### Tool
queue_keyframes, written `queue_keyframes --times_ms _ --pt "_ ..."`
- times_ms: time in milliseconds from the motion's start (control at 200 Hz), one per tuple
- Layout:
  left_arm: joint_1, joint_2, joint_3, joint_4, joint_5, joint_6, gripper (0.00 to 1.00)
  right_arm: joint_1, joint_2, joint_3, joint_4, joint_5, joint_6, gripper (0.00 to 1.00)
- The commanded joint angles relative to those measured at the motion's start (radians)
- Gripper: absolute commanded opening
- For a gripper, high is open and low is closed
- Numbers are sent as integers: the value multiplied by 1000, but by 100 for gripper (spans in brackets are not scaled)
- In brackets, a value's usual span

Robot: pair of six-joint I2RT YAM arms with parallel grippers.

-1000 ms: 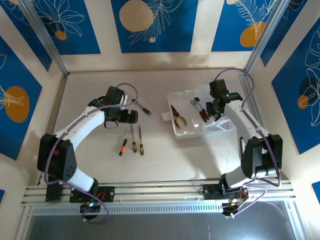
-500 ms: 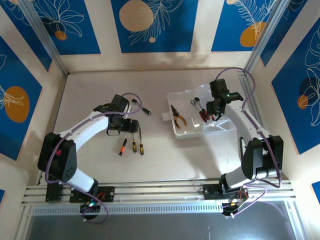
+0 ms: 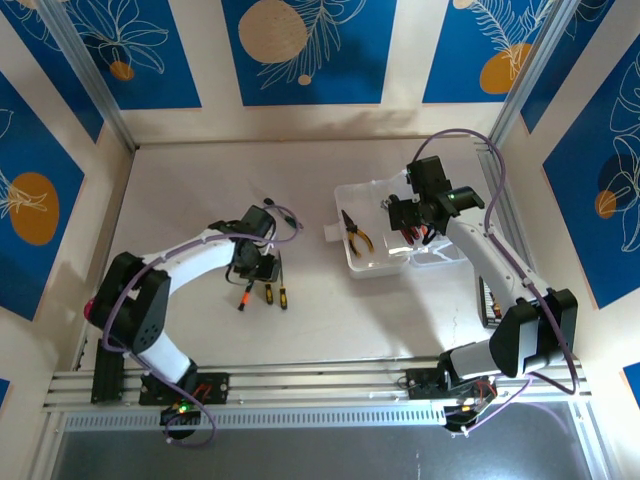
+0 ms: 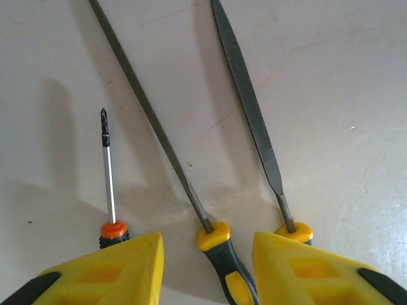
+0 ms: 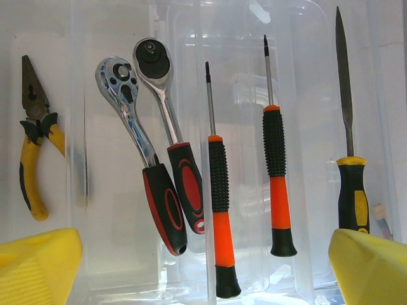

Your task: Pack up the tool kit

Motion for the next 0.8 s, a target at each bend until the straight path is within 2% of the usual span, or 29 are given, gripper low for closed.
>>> queue_keyframes --times_ms 0,515,795 --pt "-19 30 -3 12 30 -11 38 8 4 11 2 -23 -4 99" --pt "-40 132 -7 4 -25 -10 38 9 22 6 12 -37 -7 99" --pt "-55 152 4 21 -16 -17 21 9 22 1 14 -38 -11 99"
